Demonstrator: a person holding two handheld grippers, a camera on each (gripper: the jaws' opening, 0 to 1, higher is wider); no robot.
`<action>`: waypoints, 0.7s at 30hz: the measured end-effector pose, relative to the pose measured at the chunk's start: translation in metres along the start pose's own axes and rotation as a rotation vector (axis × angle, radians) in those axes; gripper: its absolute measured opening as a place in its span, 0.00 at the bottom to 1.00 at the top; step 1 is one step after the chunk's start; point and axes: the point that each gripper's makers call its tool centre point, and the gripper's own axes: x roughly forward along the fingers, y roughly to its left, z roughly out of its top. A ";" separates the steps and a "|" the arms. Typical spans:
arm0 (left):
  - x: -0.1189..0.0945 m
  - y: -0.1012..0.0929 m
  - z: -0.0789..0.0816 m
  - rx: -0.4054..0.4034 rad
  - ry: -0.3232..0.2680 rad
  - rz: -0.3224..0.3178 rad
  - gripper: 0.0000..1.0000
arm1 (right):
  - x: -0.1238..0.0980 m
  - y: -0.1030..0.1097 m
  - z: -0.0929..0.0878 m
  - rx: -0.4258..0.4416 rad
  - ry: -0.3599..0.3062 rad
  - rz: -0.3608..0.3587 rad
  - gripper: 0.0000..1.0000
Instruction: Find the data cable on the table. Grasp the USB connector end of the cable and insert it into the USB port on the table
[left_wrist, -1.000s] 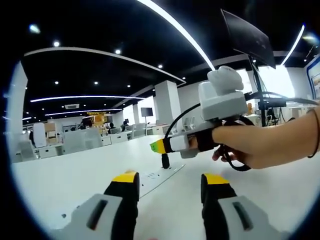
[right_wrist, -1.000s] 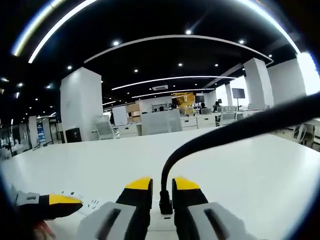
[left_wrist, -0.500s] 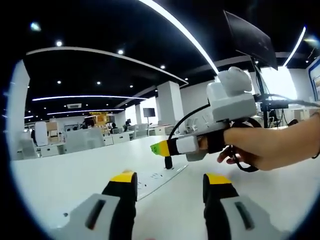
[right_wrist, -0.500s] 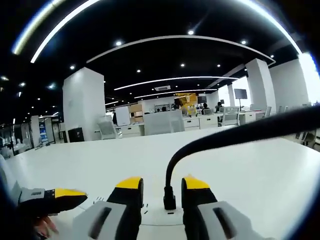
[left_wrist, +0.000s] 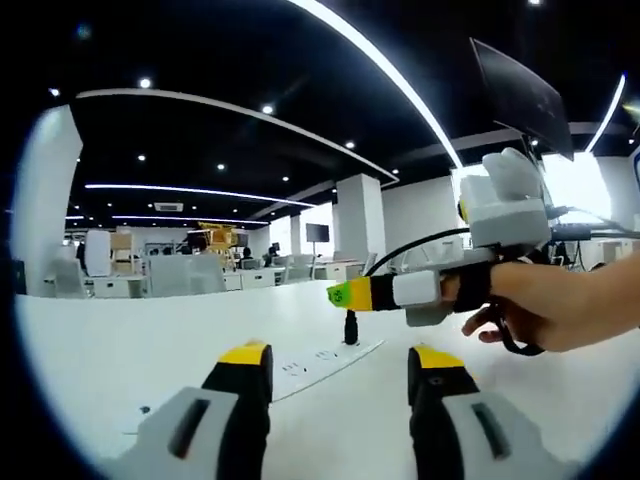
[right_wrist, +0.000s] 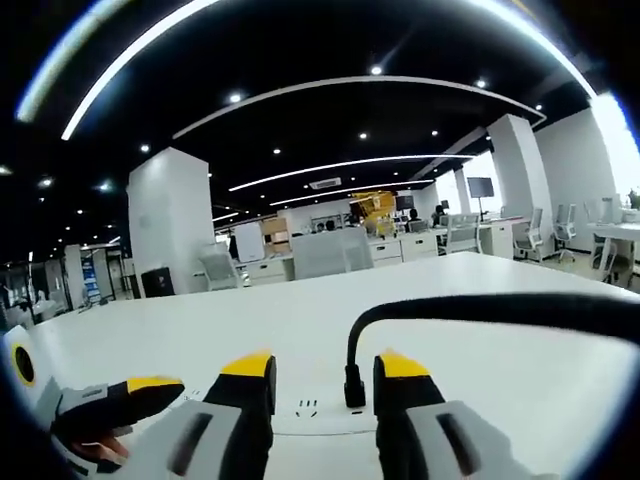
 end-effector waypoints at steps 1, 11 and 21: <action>-0.004 0.000 0.001 -0.014 -0.002 0.007 0.57 | -0.003 0.001 0.000 0.003 0.001 0.001 0.41; -0.039 -0.005 0.004 -0.072 -0.004 0.044 0.64 | -0.043 0.016 0.003 0.004 -0.008 0.014 0.41; -0.086 -0.014 0.018 -0.089 -0.072 0.091 0.68 | -0.101 0.032 0.001 0.006 -0.051 0.027 0.42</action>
